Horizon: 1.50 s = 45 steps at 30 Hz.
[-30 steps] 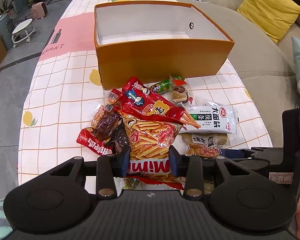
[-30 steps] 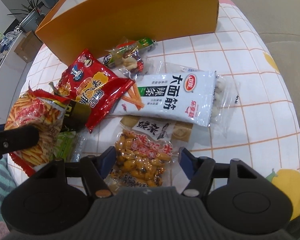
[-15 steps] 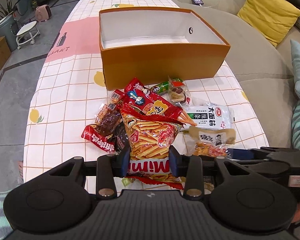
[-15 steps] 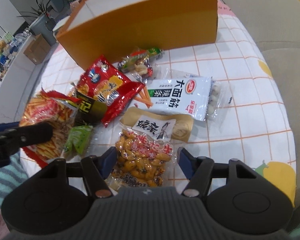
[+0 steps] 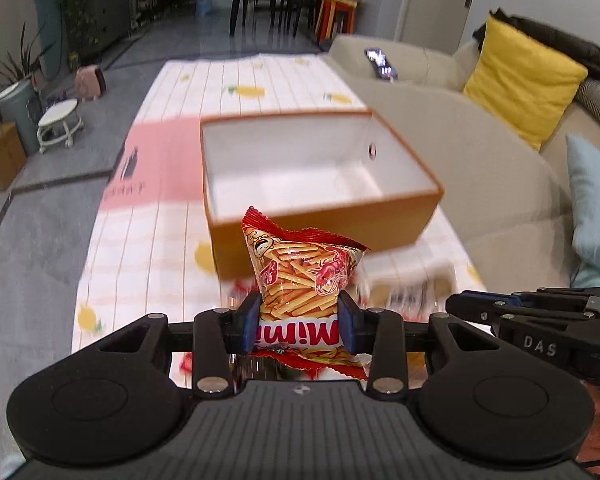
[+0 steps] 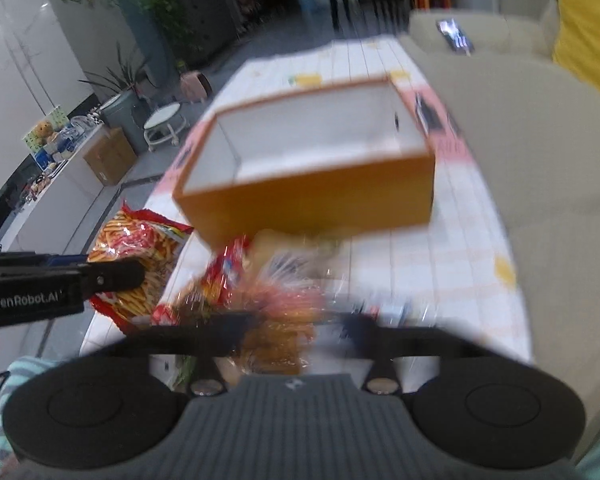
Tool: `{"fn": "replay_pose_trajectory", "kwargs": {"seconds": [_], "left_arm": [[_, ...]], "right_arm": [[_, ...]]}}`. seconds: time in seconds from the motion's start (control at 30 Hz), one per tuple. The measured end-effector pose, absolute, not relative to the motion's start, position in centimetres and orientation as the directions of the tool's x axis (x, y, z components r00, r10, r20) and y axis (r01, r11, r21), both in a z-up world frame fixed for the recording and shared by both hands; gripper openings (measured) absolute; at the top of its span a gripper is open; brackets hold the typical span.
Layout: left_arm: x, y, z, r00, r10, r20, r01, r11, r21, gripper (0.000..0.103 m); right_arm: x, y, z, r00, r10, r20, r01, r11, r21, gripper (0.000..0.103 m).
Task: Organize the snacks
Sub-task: 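Lift the Mimi bag with the left tool while the right tool grasps the labelled peanut bag, then carry both bags into the orange box and open both tools to release them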
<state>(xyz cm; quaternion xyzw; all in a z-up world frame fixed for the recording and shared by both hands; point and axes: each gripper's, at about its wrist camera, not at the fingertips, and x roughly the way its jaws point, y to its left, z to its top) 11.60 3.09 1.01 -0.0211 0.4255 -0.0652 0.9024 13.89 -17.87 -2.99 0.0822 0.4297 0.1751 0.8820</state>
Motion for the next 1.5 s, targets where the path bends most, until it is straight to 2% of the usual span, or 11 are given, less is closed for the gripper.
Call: {"fn": "replay_pose_trajectory", "kwargs": {"seconds": [0.3, 0.4, 0.43, 0.53, 0.63, 0.9, 1.0, 1.03, 1.13, 1.23, 1.5], "left_arm": [[14.5, 3.6, 0.3, 0.622, -0.161, -0.766, 0.094, 0.987, -0.131, 0.044], [14.3, 3.6, -1.9, 0.571, -0.168, -0.804, 0.080, 0.986, -0.149, 0.044], [14.2, 3.6, -2.7, 0.551, -0.171, -0.817, 0.072, 0.985, -0.157, 0.044], [13.9, 3.6, -4.3, 0.509, -0.188, -0.840, 0.057, 0.981, -0.185, 0.044], [13.1, 3.7, -5.1, 0.490, -0.196, -0.849, 0.053, 0.979, -0.196, 0.044], [12.6, 3.7, -5.6, 0.475, -0.196, -0.858, 0.031, 0.978, -0.206, 0.044], [12.4, 3.8, -5.7, 0.470, -0.192, -0.862, 0.024, 0.979, -0.205, 0.044], [12.4, 3.8, -5.8, 0.469, -0.190, -0.863, 0.024, 0.979, -0.203, 0.044], [12.2, 3.9, -5.6, 0.472, -0.188, -0.861, 0.018, 0.979, -0.204, 0.044], [12.0, 4.1, -5.5, 0.476, -0.186, -0.860, 0.011, 0.979, -0.205, 0.044], [11.3, 4.2, -4.7, 0.497, -0.181, -0.849, 0.013, 0.979, -0.202, 0.044]], "right_arm": [[19.2, -18.0, -3.9, 0.532, 0.357, -0.768, -0.268, 0.931, 0.248, 0.005], [18.3, -18.8, -6.0, 0.472, 0.374, -0.798, -0.217, 0.927, 0.306, 0.023], [17.9, -18.9, -6.8, 0.456, 0.369, -0.810, -0.197, 0.929, 0.312, 0.038], [16.6, -18.8, -9.5, 0.394, 0.343, -0.853, -0.122, 0.939, 0.321, 0.046], [15.8, -18.8, -12.3, 0.344, 0.320, -0.883, -0.058, 0.946, 0.320, 0.065], [16.3, -19.0, -16.5, 0.308, 0.363, -0.879, 0.001, 0.924, 0.382, 0.071], [16.6, -18.5, -16.7, 0.312, 0.379, -0.871, -0.017, 0.919, 0.394, 0.066], [16.5, -18.4, -16.5, 0.322, 0.368, -0.872, -0.024, 0.924, 0.381, 0.056], [16.1, -18.1, -16.4, 0.332, 0.378, -0.864, -0.043, 0.921, 0.387, 0.049], [15.4, -18.6, -15.2, 0.369, 0.411, -0.833, -0.065, 0.906, 0.418, 0.028], [14.2, -18.0, -12.2, 0.434, 0.409, -0.803, -0.132, 0.910, 0.392, 0.019]]}}
